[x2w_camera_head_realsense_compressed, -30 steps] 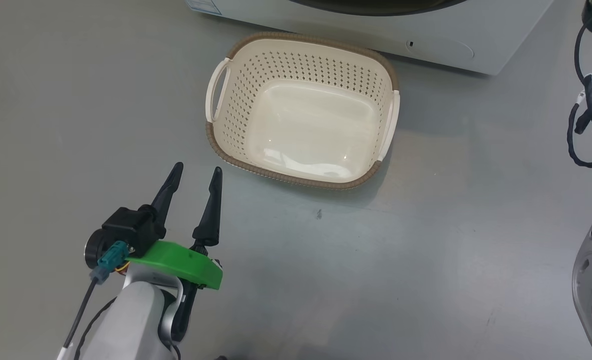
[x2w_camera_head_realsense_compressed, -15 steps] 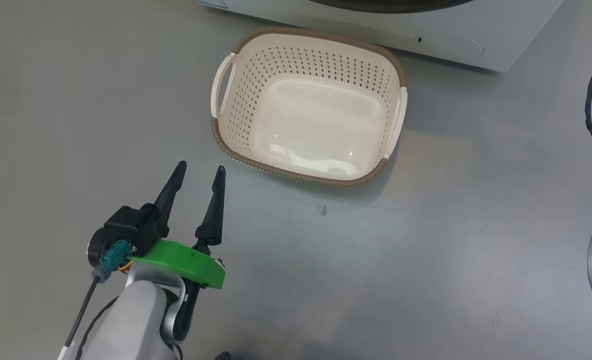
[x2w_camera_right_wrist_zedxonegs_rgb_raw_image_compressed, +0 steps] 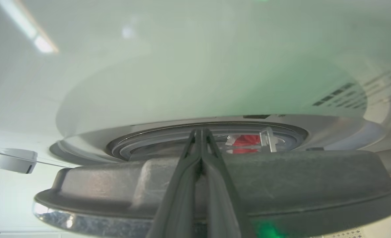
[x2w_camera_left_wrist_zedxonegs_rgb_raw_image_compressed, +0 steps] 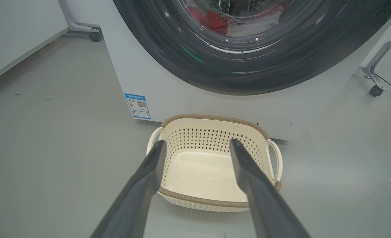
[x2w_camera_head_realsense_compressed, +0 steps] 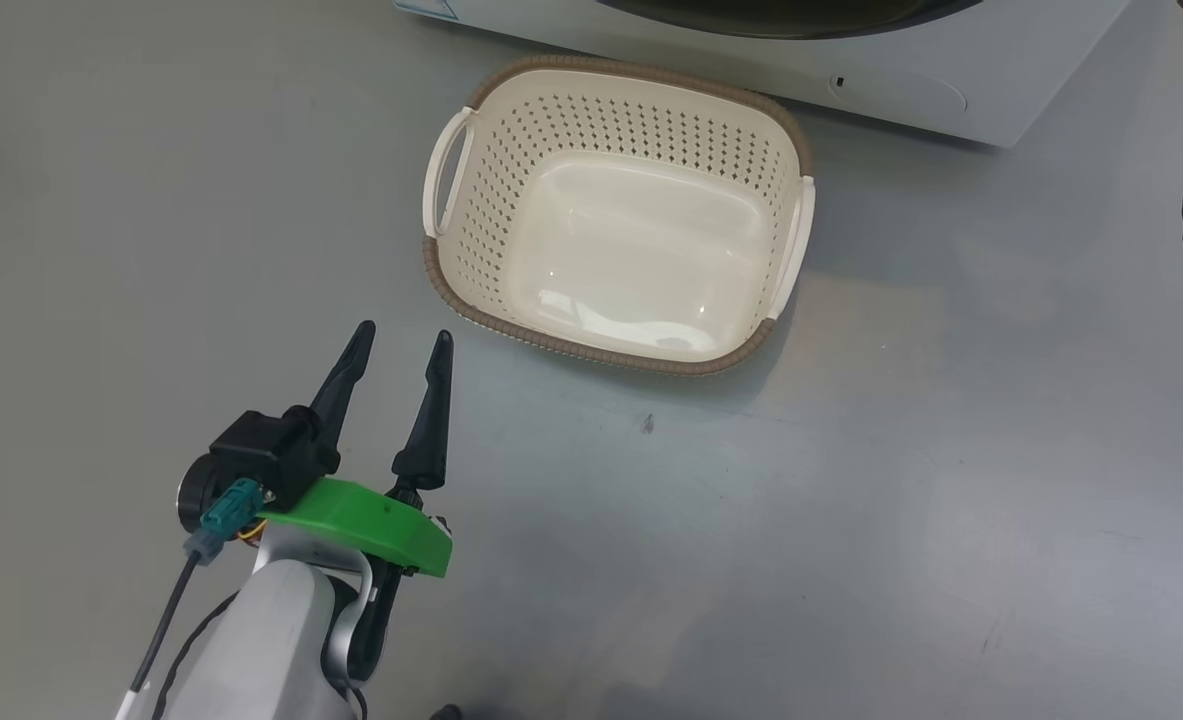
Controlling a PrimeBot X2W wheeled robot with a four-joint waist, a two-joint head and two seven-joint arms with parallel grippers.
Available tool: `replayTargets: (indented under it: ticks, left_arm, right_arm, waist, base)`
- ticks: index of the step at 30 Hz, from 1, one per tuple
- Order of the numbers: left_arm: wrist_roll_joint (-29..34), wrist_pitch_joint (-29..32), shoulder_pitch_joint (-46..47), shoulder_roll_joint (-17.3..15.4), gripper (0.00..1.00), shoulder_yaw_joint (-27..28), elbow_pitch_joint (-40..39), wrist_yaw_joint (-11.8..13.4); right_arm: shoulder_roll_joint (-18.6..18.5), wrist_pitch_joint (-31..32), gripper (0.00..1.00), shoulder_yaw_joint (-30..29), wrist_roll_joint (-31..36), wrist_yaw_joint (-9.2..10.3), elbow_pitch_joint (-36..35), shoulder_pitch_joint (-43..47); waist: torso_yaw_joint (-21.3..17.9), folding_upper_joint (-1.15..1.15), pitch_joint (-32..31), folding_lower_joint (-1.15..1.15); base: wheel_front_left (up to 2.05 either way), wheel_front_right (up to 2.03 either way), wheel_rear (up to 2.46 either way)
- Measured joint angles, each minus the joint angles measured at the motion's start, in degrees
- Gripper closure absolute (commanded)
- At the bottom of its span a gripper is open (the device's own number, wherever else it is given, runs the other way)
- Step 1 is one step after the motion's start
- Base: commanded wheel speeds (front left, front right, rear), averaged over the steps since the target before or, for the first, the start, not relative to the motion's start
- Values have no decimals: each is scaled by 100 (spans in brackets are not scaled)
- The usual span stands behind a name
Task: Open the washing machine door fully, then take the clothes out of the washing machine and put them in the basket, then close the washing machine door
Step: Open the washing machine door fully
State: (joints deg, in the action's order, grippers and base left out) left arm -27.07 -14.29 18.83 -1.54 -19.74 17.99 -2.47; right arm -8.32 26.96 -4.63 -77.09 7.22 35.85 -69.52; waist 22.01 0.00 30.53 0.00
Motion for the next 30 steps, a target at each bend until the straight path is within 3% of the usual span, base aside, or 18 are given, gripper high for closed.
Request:
replayTargets:
  ticks: [30]
  left_arm:
    - [98, -15, -17, 0, 0, 15, 107, 49]
  right_arm:
    - [149, 560, 100, -79, -411, 0, 647, 502]
  waist:
    - [-136, 0, -603, 0]
  base:
    - [0, 0, 0]
